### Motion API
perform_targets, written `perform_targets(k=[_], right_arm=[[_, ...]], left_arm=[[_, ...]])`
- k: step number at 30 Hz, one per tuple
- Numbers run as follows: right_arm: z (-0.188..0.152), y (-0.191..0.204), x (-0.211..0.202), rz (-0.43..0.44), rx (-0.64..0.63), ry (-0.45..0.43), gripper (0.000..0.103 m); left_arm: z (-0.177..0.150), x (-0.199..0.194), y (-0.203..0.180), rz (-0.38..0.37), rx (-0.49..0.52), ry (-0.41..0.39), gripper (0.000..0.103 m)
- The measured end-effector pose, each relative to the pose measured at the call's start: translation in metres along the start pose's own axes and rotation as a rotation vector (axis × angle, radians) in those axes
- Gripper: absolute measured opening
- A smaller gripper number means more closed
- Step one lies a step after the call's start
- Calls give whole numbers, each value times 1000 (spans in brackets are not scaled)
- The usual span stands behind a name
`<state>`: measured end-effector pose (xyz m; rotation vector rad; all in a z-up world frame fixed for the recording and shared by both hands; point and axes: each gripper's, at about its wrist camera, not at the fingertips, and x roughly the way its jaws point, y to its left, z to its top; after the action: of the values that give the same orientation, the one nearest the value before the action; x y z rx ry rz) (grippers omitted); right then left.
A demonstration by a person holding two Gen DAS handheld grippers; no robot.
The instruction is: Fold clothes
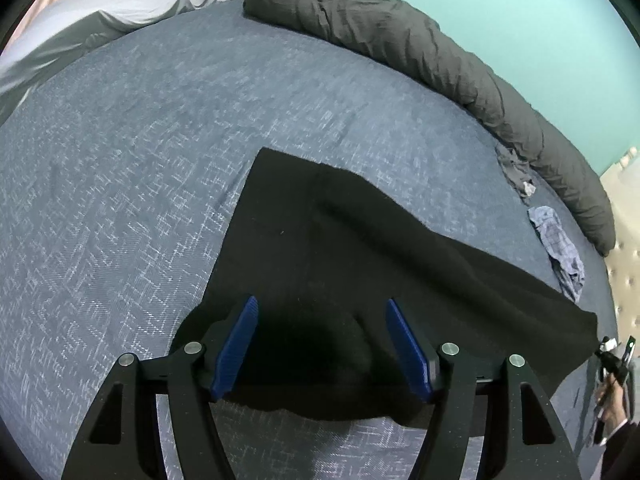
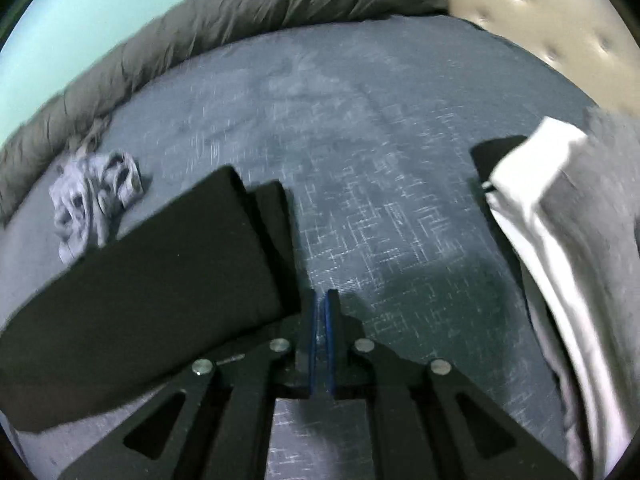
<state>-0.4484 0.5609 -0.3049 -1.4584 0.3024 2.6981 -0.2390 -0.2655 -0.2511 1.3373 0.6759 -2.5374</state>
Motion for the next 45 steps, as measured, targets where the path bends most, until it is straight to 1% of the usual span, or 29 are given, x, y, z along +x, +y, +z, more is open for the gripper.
perform_targets(k=[1, 2, 3, 5, 6, 7, 8, 10, 14, 19, 23, 25, 27, 30, 33, 37, 39, 40, 41, 42, 43, 45], right_arm=[[-2, 0, -7, -3, 16, -27, 11], [-3, 2, -14, 2, 21, -53, 13], [-5, 9, -21, 25, 11, -72, 15], [-8, 26, -36, 84, -20, -104, 28], [-10, 35, -44, 113, -35, -120, 33], [-13, 49, -51, 154, -60, -125, 42], [-17, 64, -55, 188, -86, -121, 45], [-26, 98, -61, 245, -142, -102, 45], [-50, 162, -63, 308, -242, -49, 48], [-78, 241, -64, 387, -366, 17, 49], [-101, 305, -66, 449, -466, 70, 52], [-110, 323, -64, 459, -488, 87, 52], [-118, 338, -62, 461, -499, 100, 52], [-128, 353, -57, 460, -512, 122, 52], [-134, 361, -52, 450, -522, 139, 52], [-137, 381, -49, 462, -563, 143, 52], [-137, 393, -49, 473, -590, 141, 53], [-138, 399, -49, 479, -603, 140, 54], [-138, 405, -49, 485, -617, 139, 57], [-138, 411, -49, 491, -631, 138, 58], [-138, 417, -49, 496, -644, 137, 59], [-137, 435, -45, 498, -683, 141, 60]], left_arm=[[0, -3, 1, -3, -4, -7, 71], [0, -6, 3, -4, -9, -15, 71], [-1, -8, 4, -6, -16, -23, 71], [-6, -13, 6, -11, -30, -34, 71], [-8, -15, 7, -15, -37, -38, 71], [-11, -16, 8, -19, -42, -42, 71], [-15, -18, 8, -23, -48, -51, 71], [-23, -21, 10, -33, -63, -77, 71], [-38, -26, 17, -54, -124, -115, 71], [-54, -33, 21, -42, -115, -150, 71], [-65, -33, 38, -35, -146, -162, 71], [-68, -27, 51, -64, -205, -150, 71], [-70, -23, 63, -112, -267, -154, 71], [-69, -26, 69, -160, -305, -182, 71], [-63, -22, 70, -231, -339, -180, 71], [-57, -12, 73, -260, -381, -184, 71], [-55, -12, 74, -266, -372, -185, 71], [-54, -12, 74, -258, -360, -183, 69], [-53, -12, 74, -250, -347, -182, 61], [-53, -12, 74, -242, -334, -180, 48], [-52, -12, 74, -235, -321, -179, 44], [-52, -11, 76, -241, -314, -170, 40]])
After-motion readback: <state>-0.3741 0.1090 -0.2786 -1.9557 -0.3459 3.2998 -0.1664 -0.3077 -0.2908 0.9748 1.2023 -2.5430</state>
